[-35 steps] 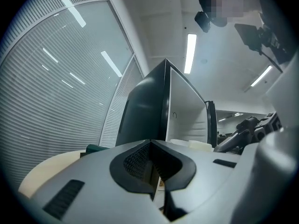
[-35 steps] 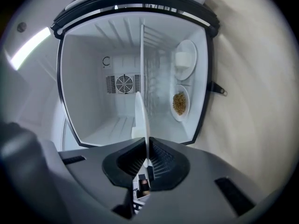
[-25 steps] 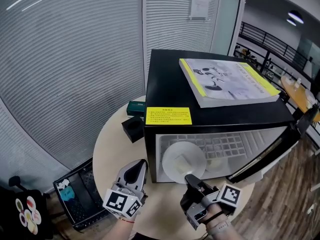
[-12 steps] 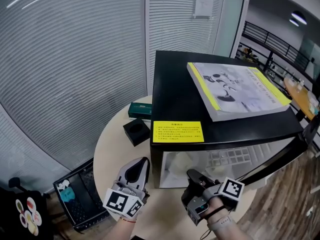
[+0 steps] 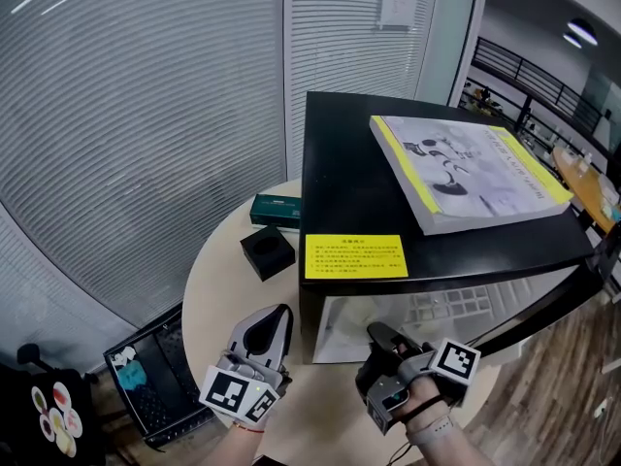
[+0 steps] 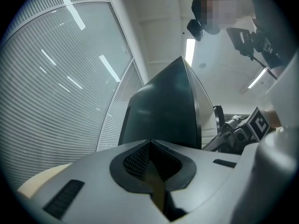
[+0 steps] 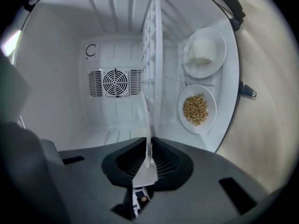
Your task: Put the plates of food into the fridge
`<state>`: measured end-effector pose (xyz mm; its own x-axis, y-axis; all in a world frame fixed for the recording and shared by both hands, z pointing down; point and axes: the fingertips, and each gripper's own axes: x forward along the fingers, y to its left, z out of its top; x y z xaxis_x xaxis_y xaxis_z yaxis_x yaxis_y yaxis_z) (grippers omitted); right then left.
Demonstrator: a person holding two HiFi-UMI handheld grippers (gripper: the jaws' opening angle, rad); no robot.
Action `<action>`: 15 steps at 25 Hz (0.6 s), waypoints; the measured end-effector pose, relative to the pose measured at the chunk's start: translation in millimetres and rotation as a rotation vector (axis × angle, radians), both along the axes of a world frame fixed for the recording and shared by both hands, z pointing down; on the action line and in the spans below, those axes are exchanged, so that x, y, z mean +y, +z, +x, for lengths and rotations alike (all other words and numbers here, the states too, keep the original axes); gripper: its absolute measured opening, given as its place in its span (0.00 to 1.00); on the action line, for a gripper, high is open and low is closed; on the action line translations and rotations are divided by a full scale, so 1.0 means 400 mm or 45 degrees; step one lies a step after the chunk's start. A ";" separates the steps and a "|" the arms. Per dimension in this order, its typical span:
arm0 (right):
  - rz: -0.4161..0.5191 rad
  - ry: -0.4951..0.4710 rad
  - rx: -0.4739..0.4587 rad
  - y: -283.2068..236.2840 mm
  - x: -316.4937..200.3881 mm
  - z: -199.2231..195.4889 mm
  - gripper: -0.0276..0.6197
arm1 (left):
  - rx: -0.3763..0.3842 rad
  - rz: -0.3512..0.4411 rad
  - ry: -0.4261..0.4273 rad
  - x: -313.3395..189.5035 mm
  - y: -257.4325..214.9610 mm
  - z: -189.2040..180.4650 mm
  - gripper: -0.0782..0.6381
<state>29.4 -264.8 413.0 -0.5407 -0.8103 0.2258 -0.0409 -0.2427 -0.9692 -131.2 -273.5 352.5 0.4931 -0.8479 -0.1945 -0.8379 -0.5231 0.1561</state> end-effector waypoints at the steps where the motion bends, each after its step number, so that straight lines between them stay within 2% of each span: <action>1: 0.021 0.006 -0.003 -0.003 0.000 0.000 0.07 | -0.001 -0.001 0.004 0.002 0.001 0.002 0.12; 3: 0.052 0.017 0.006 -0.008 0.001 0.002 0.11 | -0.001 -0.005 0.012 0.005 0.004 0.006 0.12; 5: 0.071 0.018 0.023 -0.009 0.003 0.001 0.22 | 0.001 -0.009 0.017 0.008 0.006 0.007 0.12; 15: 0.259 0.065 0.164 -0.033 0.026 0.023 0.28 | 0.001 -0.046 0.018 0.031 0.034 -0.004 0.12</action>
